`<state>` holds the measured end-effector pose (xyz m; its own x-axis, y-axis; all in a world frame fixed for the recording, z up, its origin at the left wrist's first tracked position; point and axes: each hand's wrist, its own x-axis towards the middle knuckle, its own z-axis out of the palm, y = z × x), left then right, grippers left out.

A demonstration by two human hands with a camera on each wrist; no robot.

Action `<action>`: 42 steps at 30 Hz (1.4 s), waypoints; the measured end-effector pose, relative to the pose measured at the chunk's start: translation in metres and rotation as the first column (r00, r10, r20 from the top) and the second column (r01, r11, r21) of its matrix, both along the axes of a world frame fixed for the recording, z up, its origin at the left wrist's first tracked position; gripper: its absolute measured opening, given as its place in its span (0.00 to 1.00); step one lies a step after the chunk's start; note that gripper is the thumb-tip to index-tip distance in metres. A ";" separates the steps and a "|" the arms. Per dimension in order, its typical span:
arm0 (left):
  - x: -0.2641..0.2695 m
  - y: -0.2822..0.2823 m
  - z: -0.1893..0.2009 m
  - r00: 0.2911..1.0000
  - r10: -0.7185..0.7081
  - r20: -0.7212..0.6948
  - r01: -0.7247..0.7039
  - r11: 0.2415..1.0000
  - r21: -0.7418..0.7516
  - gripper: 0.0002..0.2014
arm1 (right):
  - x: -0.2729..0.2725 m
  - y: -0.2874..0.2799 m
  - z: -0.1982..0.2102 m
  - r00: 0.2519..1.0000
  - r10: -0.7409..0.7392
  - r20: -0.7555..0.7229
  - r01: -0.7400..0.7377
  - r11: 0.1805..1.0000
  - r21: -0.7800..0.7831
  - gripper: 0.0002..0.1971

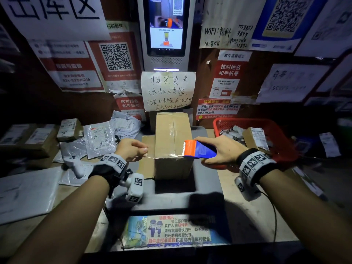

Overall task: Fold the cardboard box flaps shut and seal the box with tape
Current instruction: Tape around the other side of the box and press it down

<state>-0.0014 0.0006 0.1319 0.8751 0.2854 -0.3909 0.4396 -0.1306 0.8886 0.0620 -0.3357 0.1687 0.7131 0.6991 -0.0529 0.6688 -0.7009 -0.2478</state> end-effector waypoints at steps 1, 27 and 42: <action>-0.002 0.002 -0.002 1.000 0.006 0.009 -0.006 1.000 -0.002 0.03 | 0.001 -0.002 0.001 1.000 0.005 0.005 -0.005 1.000 -0.009 0.41; 0.013 -0.008 -0.052 0.998 0.056 0.003 -0.056 0.997 0.062 0.04 | 0.022 -0.037 -0.025 0.998 -0.044 -0.043 0.036 0.986 -0.166 0.35; 0.009 -0.019 -0.071 0.992 0.119 0.047 -0.124 0.987 0.105 0.06 | 0.030 -0.022 -0.048 0.996 -0.076 -0.056 0.061 0.972 -0.229 0.35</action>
